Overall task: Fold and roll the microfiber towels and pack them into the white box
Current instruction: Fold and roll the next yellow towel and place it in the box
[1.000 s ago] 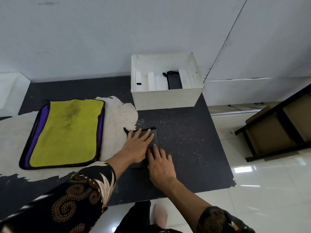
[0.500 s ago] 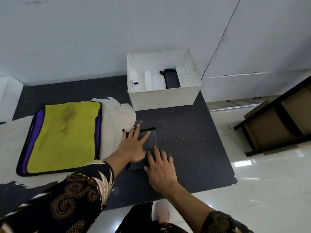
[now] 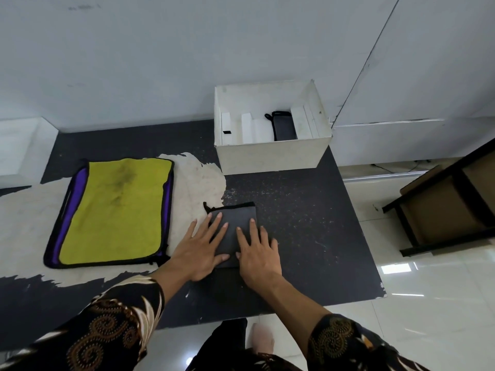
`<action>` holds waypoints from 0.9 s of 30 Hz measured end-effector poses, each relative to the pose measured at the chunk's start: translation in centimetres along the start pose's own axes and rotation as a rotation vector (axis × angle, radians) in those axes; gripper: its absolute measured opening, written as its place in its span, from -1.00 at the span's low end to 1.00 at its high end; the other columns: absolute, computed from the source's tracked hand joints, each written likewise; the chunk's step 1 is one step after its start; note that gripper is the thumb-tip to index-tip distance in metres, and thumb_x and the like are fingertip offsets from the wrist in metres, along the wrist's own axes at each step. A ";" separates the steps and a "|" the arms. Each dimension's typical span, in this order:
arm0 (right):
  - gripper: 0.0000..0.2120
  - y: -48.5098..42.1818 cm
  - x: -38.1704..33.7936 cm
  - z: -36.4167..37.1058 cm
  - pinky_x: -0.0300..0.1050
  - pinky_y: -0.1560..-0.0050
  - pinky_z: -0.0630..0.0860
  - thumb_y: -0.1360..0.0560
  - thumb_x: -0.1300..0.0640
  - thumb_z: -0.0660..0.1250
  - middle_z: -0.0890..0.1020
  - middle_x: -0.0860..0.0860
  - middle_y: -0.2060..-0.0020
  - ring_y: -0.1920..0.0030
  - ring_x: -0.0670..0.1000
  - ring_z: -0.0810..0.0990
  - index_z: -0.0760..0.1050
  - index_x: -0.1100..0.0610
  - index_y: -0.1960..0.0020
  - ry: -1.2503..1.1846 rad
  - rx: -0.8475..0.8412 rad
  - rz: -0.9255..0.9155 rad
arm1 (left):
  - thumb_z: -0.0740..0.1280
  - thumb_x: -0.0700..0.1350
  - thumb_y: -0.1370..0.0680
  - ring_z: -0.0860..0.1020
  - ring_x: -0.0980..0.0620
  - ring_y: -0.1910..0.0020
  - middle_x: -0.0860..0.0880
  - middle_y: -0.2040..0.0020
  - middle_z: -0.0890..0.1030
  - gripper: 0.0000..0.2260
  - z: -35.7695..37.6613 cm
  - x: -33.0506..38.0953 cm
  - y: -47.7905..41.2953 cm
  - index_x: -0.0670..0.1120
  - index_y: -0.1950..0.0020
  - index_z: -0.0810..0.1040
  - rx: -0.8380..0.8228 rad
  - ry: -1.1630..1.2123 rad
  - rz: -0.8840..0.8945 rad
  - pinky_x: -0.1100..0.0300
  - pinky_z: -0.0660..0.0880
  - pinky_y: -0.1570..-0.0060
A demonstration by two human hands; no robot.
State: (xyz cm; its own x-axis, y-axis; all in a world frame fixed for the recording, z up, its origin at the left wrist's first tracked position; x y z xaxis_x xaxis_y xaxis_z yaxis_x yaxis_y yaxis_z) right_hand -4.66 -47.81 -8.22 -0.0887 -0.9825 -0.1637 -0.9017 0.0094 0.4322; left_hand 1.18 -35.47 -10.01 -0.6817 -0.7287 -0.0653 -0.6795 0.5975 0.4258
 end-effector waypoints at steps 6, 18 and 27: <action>-0.26 1.3 1.3 -1.9 0.12 -0.39 0.31 -0.51 0.02 0.38 0.02 0.22 -0.51 -0.44 0.23 0.20 0.04 0.10 -0.53 -0.328 0.129 0.244 | -0.19 0.35 -0.57 -0.42 -0.15 -0.51 -0.08 -0.47 -0.50 -0.31 -0.8 0.6 -0.2 0.00 -0.48 -0.45 -0.147 -0.130 -0.048 -0.14 -0.33 -0.49; -0.76 2.8 5.3 -1.0 -0.11 0.13 0.51 -0.48 0.08 0.29 0.64 0.09 -0.02 0.00 0.10 0.63 0.54 0.18 -0.09 -0.832 0.016 0.613 | 0.27 -0.08 -0.54 0.42 -0.15 -0.21 -0.13 -0.32 0.33 -0.51 -4.6 3.5 1.2 -0.02 -0.48 0.30 0.074 0.014 0.103 0.02 0.44 -0.15; -0.70 4.1 5.8 0.0 -0.05 -0.05 0.48 -0.56 0.03 0.26 0.59 0.12 -0.14 -0.14 0.15 0.57 0.45 0.17 -0.21 -0.803 0.061 0.537 | 0.29 0.06 -0.58 0.49 -0.14 -0.22 -0.11 -0.35 0.39 -0.57 -9.0 3.6 -2.8 -0.07 -0.39 0.35 0.077 0.520 -0.345 0.03 0.47 -0.13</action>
State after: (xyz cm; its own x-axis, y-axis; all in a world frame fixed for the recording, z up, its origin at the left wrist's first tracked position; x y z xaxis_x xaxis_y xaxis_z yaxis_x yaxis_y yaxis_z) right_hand -8.89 -53.43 -7.37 -0.7378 -0.4244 -0.5249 -0.6749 0.4518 0.5834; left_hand 3.06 -42.77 -3.33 -0.2116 -0.9397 0.2687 -0.8674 0.3073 0.3914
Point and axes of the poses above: each hand's wrist, its own y-axis away from the middle knuckle, its own z-axis out of the palm, x = y × z, the point moved 8 cm from there along -y, towards the middle knuckle
